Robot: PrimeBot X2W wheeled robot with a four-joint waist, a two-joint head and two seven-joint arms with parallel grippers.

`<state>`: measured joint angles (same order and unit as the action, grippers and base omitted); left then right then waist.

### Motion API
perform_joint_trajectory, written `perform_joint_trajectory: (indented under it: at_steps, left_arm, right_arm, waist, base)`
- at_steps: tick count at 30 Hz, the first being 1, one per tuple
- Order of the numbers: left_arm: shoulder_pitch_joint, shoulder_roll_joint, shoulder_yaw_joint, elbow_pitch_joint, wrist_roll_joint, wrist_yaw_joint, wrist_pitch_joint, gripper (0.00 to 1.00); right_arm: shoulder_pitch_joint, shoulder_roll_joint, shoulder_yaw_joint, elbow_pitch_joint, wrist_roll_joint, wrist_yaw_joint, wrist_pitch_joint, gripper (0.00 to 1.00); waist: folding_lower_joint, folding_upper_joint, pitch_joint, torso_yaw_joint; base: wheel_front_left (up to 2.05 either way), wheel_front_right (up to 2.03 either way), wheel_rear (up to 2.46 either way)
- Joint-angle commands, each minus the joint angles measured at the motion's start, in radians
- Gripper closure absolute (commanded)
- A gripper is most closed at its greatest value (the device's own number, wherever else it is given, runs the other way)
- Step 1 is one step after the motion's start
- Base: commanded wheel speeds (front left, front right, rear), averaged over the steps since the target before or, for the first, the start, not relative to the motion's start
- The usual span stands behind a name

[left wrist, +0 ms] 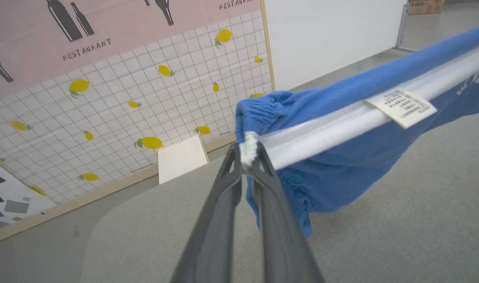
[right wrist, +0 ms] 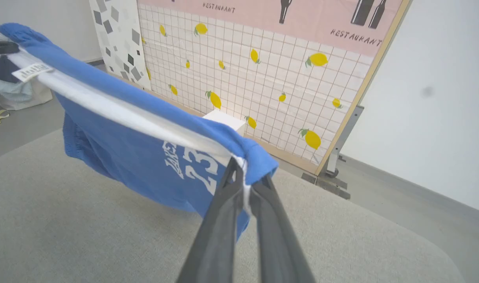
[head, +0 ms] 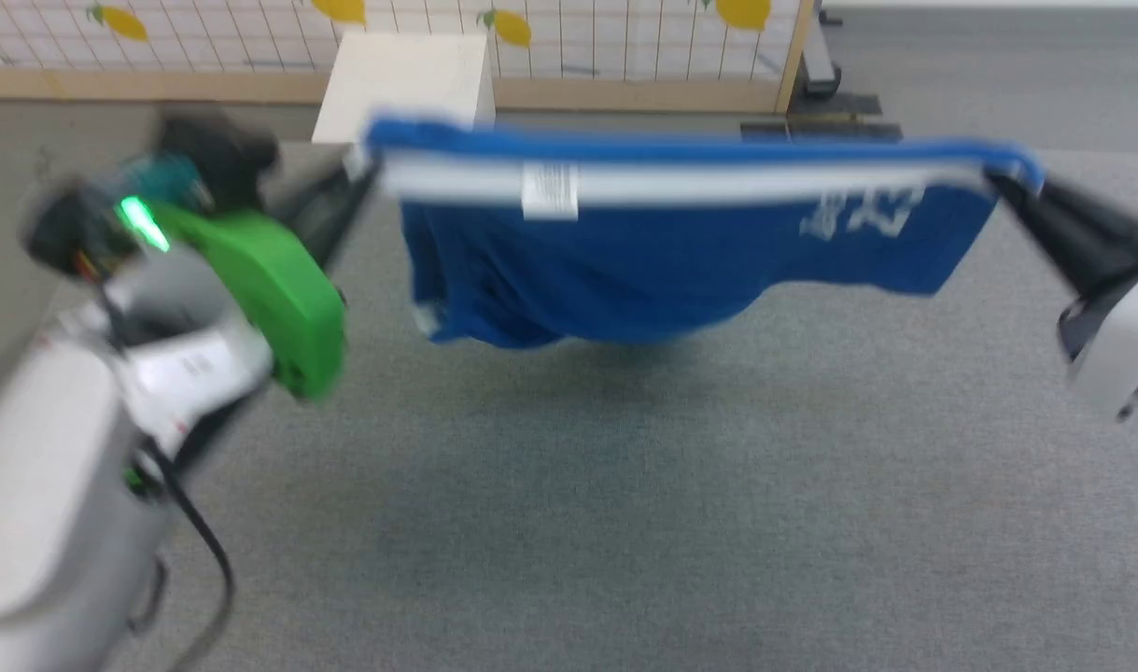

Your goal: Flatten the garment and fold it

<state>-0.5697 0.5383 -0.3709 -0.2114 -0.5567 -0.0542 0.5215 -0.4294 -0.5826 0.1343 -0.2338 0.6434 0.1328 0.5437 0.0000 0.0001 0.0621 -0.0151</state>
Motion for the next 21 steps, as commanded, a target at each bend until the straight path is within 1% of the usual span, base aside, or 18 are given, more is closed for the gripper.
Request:
perform_joint_trajectory:
  at_steps: [1, 5, 9, 15, 19, 21]
  left_arm:
    - [-0.054, 0.020, 0.019, -0.007, -0.017, -0.009, 0.013, 1.00]
    - [-0.186, 0.034, 0.045, -0.012, -0.051, -0.029, 0.053, 1.00]
    - [-0.289, 0.052, 0.044, 0.007, -0.067, -0.050, 0.076, 1.00]
    - [-0.393, 0.068, 0.058, 0.024, -0.112, -0.061, 0.103, 1.00]
    - [-0.455, 0.076, 0.052, 0.038, -0.128, -0.066, 0.116, 1.00]
    - [-0.482, 0.071, 0.044, 0.048, -0.146, -0.068, 0.125, 1.00]
  right_arm:
    - [-0.043, -0.011, -0.007, -0.005, 0.016, -0.002, -0.008, 1.00]
    - [-0.142, -0.030, -0.003, 0.001, 0.055, -0.002, 0.003, 1.00]
    - [-0.234, -0.063, 0.019, 0.014, 0.077, -0.002, 0.011, 1.00]
    - [-0.363, -0.095, 0.045, 0.034, 0.102, -0.002, 0.012, 1.00]
    - [-0.437, -0.100, 0.055, 0.052, 0.105, -0.002, 0.003, 1.00]
    - [-0.465, -0.099, 0.057, 0.063, 0.107, -0.002, -0.002, 1.00]
  waist:
    - [0.0000, -0.0001, -0.020, -0.002]
    - [0.0000, -0.0001, -0.030, -0.006]
    - [0.0000, -0.0001, -0.030, -0.011]
    - [0.0000, -0.0001, 0.002, -0.022]
    - [0.0000, -0.0001, 0.026, -0.026]
    - [0.0000, -0.0001, 0.036, -0.026]
  base:
    - [0.00, 0.00, 0.00]
    - [0.00, 0.00, 0.00]
    - [0.00, 0.00, 0.00]
    - [0.00, 0.00, 0.00]
    - [0.00, 0.00, 0.00]
    - [0.00, 0.00, 0.00]
